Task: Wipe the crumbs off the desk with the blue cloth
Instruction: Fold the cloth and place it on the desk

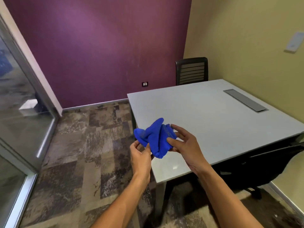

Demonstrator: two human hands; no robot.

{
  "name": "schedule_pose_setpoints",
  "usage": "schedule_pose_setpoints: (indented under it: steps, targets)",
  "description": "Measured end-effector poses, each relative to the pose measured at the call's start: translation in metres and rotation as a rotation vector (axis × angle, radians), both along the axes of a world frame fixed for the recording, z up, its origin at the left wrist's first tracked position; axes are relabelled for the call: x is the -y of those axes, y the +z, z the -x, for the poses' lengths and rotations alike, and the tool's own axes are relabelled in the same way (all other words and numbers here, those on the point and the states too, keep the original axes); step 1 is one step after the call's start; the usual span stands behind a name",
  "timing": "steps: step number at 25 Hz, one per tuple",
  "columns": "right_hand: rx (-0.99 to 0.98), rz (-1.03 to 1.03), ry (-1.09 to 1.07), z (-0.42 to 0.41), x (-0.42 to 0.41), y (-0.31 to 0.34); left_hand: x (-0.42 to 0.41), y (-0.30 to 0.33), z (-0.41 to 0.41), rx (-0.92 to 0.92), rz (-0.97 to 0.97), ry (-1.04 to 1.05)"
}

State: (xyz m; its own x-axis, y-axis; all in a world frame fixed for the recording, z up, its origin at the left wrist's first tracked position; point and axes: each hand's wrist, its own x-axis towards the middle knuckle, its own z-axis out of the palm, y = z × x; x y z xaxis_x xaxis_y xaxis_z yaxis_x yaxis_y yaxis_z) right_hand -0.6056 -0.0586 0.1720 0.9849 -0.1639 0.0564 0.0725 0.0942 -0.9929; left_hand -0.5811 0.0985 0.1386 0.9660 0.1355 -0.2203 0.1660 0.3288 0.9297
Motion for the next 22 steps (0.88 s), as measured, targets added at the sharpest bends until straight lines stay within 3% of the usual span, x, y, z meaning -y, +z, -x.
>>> schedule_pose_setpoints:
  steps: [7, 14, 18, 22]
  targets:
    - [0.087, 0.115, 0.078, -0.009, 0.103, 0.043, 0.101, 0.048, 0.004, 0.115, 0.345, -0.15]
    - [0.088, 0.114, 0.043, -0.021, 0.139, 0.074, 0.139, 0.095, -0.019, 0.093, 0.254, -0.129]
    - [-0.016, 0.325, -0.063, -0.047, 0.142, 0.075, 0.117, 0.101, -0.05, 0.038, 0.407, -0.123]
    - [0.032, 0.509, 0.017, -0.081, 0.132, 0.08, 0.096, 0.095, -0.077, -0.01, 0.336, -0.249]
